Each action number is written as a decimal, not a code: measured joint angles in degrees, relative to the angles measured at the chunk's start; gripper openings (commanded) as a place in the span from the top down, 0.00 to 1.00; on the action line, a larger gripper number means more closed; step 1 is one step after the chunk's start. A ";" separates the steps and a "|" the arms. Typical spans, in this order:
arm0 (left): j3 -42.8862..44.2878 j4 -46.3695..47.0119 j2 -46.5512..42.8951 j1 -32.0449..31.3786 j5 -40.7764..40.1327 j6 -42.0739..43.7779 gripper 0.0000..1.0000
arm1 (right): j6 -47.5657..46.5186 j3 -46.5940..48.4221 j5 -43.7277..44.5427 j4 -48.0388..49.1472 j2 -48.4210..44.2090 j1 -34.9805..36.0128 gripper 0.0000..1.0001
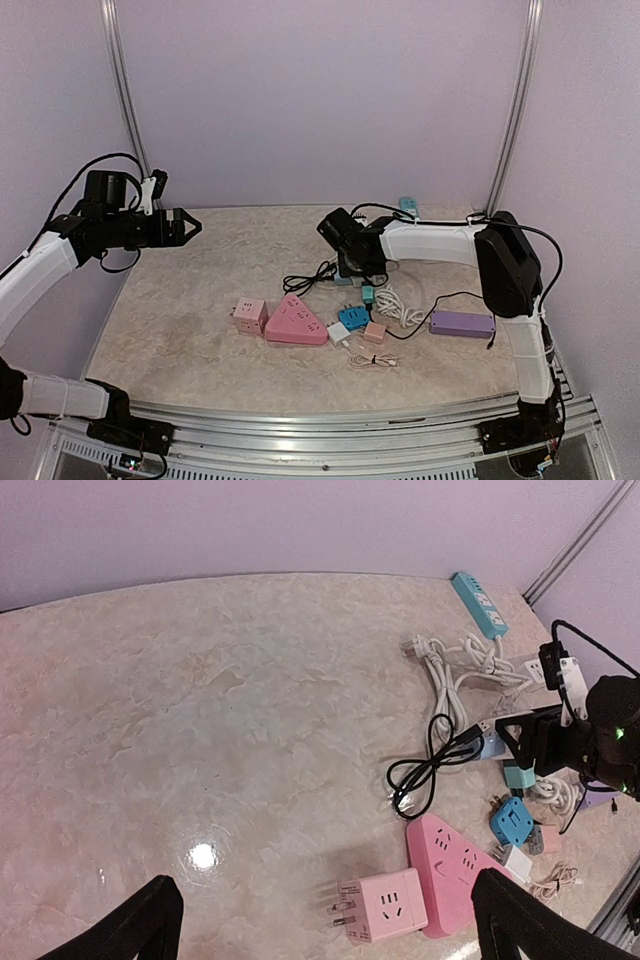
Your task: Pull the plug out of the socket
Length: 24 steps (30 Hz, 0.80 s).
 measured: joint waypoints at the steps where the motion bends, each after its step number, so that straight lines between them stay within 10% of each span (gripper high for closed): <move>1: -0.02 0.00 0.00 0.00 -0.02 0.00 0.01 | -0.04 -0.02 0.24 0.00 -0.11 0.00 1.00; 13: -0.35 1.27 0.00 -1.20 1.95 0.24 0.01 | -6.95 -19.43 -2.08 13.68 -19.87 0.00 1.00; 24: 14.34 2.56 8.13 -16.83 7.08 -0.07 0.01 | -19.30 -33.81 -11.19 26.62 -37.97 2.23 1.00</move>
